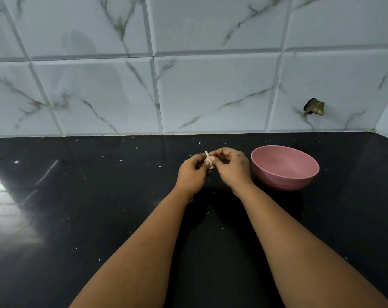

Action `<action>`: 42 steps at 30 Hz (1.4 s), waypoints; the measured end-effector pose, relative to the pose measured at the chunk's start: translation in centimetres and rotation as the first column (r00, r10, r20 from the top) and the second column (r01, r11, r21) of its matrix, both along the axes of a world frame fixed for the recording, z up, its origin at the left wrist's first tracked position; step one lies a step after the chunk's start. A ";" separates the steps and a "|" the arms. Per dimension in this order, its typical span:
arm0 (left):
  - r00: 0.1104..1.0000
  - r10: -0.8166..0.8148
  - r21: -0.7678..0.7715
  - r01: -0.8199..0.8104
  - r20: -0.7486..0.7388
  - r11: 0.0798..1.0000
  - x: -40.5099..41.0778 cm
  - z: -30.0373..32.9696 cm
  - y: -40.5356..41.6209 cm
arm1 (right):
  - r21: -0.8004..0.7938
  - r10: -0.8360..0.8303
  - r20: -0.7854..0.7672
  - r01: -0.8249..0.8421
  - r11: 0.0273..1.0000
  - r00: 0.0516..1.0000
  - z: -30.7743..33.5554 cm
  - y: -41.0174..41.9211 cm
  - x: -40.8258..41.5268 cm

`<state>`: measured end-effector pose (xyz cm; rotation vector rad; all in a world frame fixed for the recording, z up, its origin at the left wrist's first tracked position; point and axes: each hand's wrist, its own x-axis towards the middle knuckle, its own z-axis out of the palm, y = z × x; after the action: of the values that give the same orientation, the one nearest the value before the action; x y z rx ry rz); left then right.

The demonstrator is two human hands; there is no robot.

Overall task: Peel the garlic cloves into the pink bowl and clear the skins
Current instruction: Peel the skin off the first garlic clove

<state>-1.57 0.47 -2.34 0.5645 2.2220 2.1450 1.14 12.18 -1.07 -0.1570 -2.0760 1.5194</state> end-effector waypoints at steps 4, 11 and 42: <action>1.000 -0.006 -0.031 0.006 -0.001 0.999 -0.1 0.0 -0.2 | 0.083 -0.012 -0.025 0.014 0.996 1.000 0.1 0.2 0.2; 0.997 -0.024 -0.073 0.018 -0.073 0.997 0.1 0.1 -0.3 | 0.128 -0.020 -0.019 0.022 0.991 1.000 0.1 0.4 0.0; 0.990 0.133 0.030 -0.132 -0.036 0.991 0.3 0.7 -0.9 | 0.638 -0.057 -0.064 0.084 0.766 0.996 0.7 -1.2 0.7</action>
<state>-1.25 -0.40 -1.64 0.4746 2.3155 2.2488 1.81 11.01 -0.39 0.0586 -2.3979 0.6821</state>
